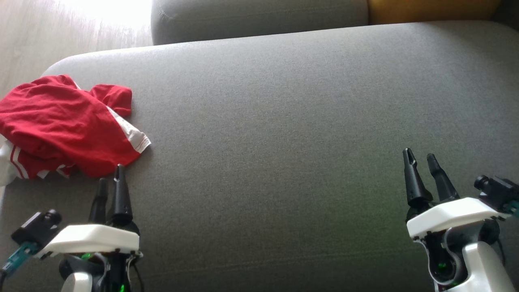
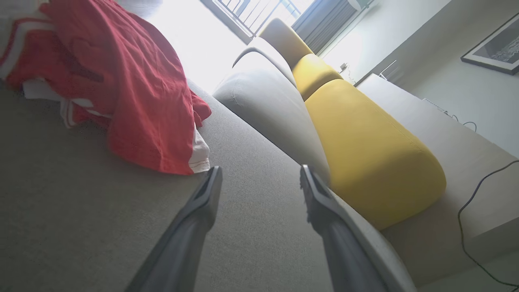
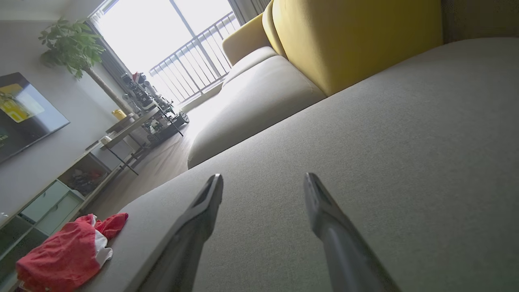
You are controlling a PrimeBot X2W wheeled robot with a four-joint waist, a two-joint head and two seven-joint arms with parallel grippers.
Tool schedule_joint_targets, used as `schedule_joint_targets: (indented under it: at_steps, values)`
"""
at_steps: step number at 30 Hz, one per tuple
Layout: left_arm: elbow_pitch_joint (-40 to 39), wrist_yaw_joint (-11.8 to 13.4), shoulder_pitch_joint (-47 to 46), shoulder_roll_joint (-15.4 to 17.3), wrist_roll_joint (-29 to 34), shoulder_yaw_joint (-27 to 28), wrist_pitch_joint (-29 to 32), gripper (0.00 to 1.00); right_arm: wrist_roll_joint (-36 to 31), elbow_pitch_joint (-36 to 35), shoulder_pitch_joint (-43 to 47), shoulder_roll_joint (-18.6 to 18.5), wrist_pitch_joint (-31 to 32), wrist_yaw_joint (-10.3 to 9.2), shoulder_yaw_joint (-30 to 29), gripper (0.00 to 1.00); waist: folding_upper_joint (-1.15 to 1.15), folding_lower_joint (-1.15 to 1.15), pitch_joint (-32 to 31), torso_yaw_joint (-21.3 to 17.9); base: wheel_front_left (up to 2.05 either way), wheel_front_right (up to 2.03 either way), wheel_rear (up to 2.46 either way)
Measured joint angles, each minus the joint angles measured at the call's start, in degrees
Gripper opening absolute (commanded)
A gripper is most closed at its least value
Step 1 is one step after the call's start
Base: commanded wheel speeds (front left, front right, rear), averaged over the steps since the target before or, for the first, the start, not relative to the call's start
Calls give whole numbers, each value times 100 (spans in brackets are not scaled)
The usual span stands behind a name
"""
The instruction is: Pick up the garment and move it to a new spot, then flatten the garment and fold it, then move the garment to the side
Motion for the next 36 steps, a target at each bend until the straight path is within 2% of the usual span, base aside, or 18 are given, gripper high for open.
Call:
schedule_joint_targets:
  at_steps: [13, 20, 24, 36]
  values:
    - [-115, 391, 1, 265, 1272, -523, -225, 100, -1471, -32, -130, -171, -208, 0, 348, 100, 0, 0, 12, -29, 0, 0, 0]
    - [-278, 740, 1, 404, 1811, -791, -332, 100, -2259, -149, -127, -163, -341, 0, 338, 100, 0, 0, 22, -55, 0, 0, 0]
    - [-407, 895, 0, 544, 2137, -964, -397, 100, -2632, -219, -127, -160, -392, 0, 336, 100, 0, 0, 29, -68, 0, 0, 0]
    - [-632, 1299, -1, 686, 2742, -1301, -589, 100, -3456, -350, -129, -102, -604, 0, 270, 100, 0, 0, 54, -101, 0, 0, 0]
